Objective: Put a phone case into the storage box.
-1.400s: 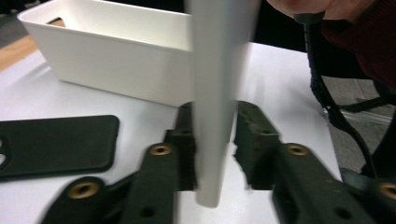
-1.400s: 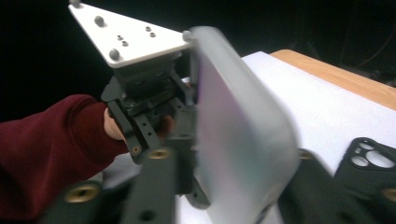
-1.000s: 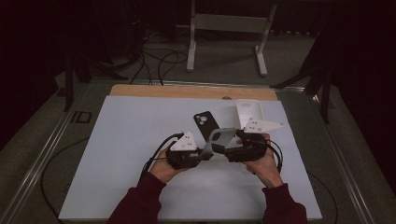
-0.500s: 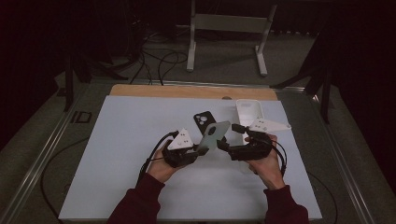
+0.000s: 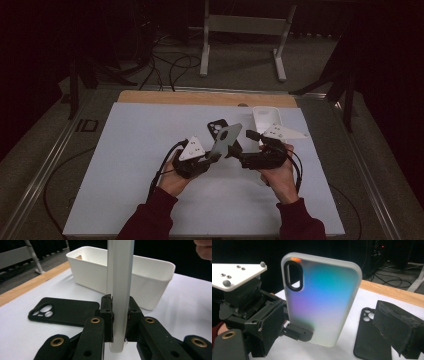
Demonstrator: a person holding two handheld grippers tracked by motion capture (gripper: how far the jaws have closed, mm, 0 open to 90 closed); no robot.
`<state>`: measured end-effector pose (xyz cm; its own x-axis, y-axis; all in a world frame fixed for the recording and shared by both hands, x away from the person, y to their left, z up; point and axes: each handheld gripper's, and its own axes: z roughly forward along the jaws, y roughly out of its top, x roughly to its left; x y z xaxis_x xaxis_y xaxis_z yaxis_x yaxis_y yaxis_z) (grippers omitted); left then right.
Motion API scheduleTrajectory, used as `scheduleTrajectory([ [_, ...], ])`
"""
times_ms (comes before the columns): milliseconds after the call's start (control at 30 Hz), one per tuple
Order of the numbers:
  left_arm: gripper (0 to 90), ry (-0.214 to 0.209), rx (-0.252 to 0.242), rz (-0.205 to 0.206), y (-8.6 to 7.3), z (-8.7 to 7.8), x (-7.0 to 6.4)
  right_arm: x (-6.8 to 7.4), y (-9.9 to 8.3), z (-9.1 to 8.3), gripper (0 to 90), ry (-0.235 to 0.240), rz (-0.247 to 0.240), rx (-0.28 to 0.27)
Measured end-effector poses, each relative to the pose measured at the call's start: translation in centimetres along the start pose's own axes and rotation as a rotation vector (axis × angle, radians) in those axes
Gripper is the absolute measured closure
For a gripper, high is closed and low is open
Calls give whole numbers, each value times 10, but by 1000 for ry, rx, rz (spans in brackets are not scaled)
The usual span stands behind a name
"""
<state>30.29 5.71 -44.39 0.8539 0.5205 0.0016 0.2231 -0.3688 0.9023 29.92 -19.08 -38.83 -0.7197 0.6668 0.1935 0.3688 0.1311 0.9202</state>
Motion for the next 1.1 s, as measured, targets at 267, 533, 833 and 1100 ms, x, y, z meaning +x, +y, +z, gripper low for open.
scheduleTrajectory([
  [267,808,32,-11,5,1,1,-3,7,5,7,92,-4,11,-23],
  [533,808,43,-4,24,2,6,-10,10,12,14,93,-13,33,-53],
  [833,809,40,5,55,2,11,-19,12,14,18,157,-68,59,-58],
  [1100,805,26,8,47,1,13,-19,11,13,17,165,-66,54,-45],
])
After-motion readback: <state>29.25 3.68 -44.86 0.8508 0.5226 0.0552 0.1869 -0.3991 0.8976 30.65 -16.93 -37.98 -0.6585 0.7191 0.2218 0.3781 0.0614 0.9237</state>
